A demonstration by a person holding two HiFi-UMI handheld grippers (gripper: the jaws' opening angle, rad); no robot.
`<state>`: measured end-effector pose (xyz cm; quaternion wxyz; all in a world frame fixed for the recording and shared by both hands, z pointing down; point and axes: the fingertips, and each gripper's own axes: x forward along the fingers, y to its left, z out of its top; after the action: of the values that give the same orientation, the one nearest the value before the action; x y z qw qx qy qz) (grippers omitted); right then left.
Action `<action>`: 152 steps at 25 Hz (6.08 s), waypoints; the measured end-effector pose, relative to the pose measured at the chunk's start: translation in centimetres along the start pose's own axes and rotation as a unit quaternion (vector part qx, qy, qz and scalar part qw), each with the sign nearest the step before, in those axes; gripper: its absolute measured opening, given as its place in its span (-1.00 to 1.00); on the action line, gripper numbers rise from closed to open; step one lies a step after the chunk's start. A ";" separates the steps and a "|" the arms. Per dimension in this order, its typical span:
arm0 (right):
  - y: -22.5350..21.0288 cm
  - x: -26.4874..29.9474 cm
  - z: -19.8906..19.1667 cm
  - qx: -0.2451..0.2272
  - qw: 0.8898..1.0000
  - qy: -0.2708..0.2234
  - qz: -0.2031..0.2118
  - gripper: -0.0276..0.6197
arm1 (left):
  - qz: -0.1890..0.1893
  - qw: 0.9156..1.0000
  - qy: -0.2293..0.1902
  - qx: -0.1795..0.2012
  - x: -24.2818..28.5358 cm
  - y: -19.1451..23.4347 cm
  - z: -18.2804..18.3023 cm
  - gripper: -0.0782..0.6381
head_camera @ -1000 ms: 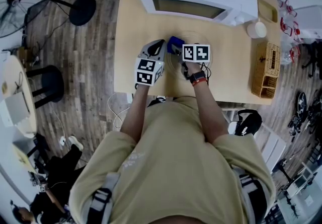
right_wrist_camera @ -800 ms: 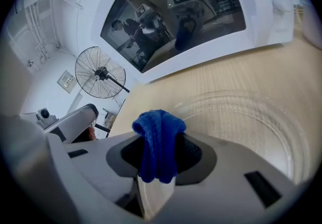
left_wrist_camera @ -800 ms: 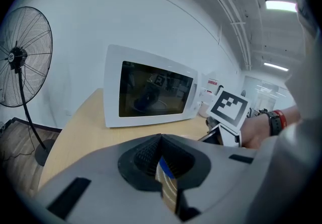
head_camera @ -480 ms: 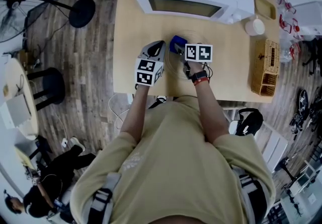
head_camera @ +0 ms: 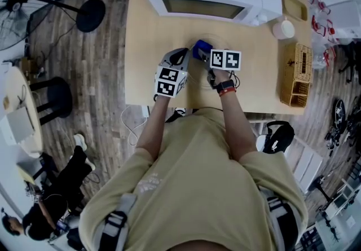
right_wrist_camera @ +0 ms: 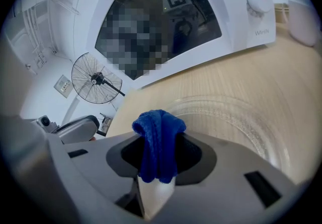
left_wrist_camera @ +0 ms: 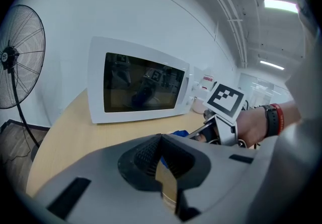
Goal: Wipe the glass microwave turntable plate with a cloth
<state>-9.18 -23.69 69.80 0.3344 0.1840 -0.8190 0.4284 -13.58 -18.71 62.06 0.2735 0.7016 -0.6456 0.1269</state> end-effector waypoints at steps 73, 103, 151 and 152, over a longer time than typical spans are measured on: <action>1.8 -2.6 -0.9 0.052 0.996 -0.008 0.068 -0.45 | 0.018 0.999 0.005 -0.028 -2.7 0.8 -2.6 -0.73; 5.9 3.1 -3.5 0.019 0.992 0.089 0.084 -0.50 | 0.039 0.998 0.021 -0.047 -4.3 3.3 -4.6 -0.73; -2.0 -2.7 -2.5 0.077 0.995 0.044 0.041 -0.51 | -0.013 0.999 0.044 -0.018 -1.2 -1.1 -5.4 -0.73; -2.2 -2.8 -2.5 0.079 0.995 0.043 0.039 -0.51 | -0.016 0.999 0.044 -0.017 -1.1 -1.2 -5.3 -0.73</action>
<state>-4.91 -22.88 70.11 0.3364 0.1590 -0.7743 0.5119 -11.58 -14.81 65.55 0.3156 0.7005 -0.6240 0.1425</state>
